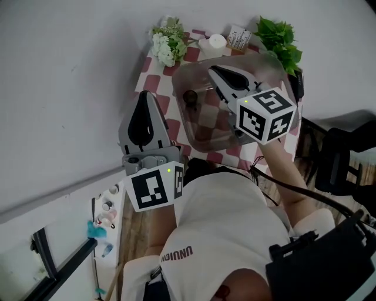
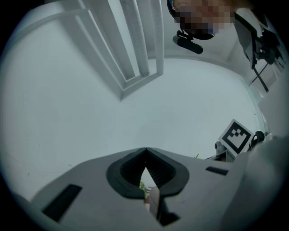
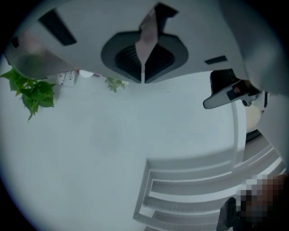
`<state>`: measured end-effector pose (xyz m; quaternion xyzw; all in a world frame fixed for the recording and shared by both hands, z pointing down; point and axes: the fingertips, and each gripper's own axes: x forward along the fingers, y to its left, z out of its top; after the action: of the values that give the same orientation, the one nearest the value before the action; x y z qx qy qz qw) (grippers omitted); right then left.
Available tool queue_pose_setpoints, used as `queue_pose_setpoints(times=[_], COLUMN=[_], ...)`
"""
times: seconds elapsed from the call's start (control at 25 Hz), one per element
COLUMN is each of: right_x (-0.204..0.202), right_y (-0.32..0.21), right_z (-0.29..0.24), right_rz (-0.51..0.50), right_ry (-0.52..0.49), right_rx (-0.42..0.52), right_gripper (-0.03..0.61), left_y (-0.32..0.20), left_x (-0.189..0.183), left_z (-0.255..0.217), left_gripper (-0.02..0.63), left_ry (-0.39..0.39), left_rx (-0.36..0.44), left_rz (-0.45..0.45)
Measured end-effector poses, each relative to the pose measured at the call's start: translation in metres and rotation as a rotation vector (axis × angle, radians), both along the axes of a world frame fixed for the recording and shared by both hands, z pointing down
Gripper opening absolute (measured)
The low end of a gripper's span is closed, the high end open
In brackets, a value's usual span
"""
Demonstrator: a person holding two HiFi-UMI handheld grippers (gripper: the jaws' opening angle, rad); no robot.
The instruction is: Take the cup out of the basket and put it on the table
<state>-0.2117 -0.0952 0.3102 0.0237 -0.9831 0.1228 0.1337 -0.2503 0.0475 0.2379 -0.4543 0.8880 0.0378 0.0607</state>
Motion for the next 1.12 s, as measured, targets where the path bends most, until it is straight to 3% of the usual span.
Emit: queue_pose_setpoints(times=[0.28,0.4,0.6,0.96,1.12], right_x=[-0.025,-0.029,-0.030,-0.030,-0.029], right_y=[0.005,0.011,0.017,0.023,0.024], right_z=[0.057,0.081,0.121,0.170,0.185], right_rz=[-0.095,-0.151,-0.204,-0.228,-0.268], right_ry=[0.201,0.284,0.408,0.543,0.581], right_rx=[0.048,0.025,0.033,0.007,0.061], right_gripper=[0.029,0.095,0.111,0.121,0.130], left_y=[-0.012,-0.013,-0.016,-0.023,-0.027], left_x=[-0.023,-0.026,-0.030,-0.030,-0.029], left_z=[0.016,0.021,0.032,0.055,0.060], left_gripper=[0.012,0.012,0.012,0.012,0.012], left_ry=[0.036,0.053,0.079,0.116,0.125], left_rx=[-0.033,-0.035,-0.043,-0.066,-0.072], left_rz=[0.016,0.012,-0.003,-0.011,-0.004])
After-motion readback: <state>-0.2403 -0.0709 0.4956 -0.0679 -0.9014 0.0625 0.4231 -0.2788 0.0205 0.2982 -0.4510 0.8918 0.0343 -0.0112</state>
